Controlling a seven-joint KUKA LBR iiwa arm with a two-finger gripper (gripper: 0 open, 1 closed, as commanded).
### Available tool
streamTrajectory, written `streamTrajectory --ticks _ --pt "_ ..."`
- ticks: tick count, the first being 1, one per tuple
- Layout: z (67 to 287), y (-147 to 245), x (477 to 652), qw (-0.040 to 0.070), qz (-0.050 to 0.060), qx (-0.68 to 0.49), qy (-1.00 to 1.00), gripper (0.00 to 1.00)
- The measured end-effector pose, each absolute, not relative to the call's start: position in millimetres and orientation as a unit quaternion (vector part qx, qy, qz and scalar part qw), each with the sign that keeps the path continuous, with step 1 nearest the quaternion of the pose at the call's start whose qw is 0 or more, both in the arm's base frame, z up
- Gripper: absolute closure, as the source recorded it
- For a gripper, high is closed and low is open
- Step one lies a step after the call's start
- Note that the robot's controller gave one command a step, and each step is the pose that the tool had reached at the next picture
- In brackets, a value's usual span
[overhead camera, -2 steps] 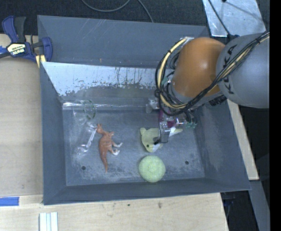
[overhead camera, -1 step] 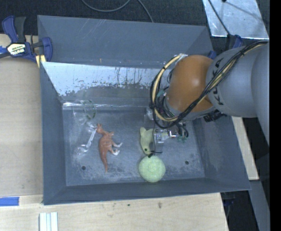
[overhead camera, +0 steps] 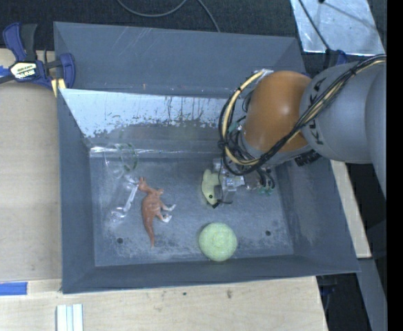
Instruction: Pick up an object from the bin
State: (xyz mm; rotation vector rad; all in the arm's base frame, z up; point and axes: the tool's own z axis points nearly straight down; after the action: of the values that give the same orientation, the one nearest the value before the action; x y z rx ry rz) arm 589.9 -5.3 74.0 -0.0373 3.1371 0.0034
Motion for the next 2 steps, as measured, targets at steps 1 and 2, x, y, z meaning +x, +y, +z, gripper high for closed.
streamTrajectory --ticks 1,2 --pt "74.0 -5.3 589.9 0.002 0.001 -0.012 1.0 1.0" --pt "78.3 -5.3 588.8 0.001 0.001 -0.012 1.0 1.0"
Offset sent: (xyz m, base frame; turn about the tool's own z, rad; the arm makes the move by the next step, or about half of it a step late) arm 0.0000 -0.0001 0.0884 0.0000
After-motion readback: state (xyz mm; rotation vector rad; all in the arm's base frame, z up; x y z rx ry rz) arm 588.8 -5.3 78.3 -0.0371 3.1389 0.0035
